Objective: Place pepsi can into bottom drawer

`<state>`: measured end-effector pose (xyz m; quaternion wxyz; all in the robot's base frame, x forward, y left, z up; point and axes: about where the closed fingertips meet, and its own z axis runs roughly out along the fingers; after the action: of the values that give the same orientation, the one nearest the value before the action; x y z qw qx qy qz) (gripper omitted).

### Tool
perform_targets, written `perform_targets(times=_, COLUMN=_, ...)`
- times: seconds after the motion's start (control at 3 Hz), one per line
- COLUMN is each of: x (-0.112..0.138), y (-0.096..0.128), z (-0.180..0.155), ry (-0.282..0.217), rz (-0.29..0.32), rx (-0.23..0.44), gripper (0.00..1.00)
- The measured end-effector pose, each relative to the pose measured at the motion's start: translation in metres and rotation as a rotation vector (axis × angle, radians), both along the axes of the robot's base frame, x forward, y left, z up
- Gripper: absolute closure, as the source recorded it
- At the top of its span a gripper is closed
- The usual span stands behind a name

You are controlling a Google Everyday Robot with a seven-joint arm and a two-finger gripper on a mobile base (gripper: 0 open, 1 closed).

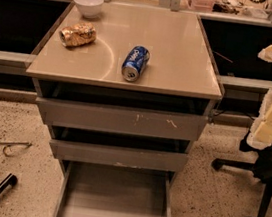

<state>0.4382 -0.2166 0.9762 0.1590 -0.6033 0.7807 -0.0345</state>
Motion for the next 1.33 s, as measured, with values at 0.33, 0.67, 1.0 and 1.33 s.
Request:
perform_targets(times=0.33, x=0.0, y=0.0, z=0.0, ry=0.0, rz=0.0, rx=0.0, gripper=0.0)
perform_targets(times=0.67, x=0.032, y=0.01, z=-0.007, ry=-0.009, rz=0.06, rx=0.026, gripper=0.0)
perform_targets(times=1.0, x=0.094, y=0.034, z=-0.02, ry=-0.023, rz=0.157, rx=0.08, gripper=0.0)
perform_targets(times=1.33, x=0.095, y=0.034, z=-0.02, ry=-0.024, rz=0.158, rx=0.08, gripper=0.0)
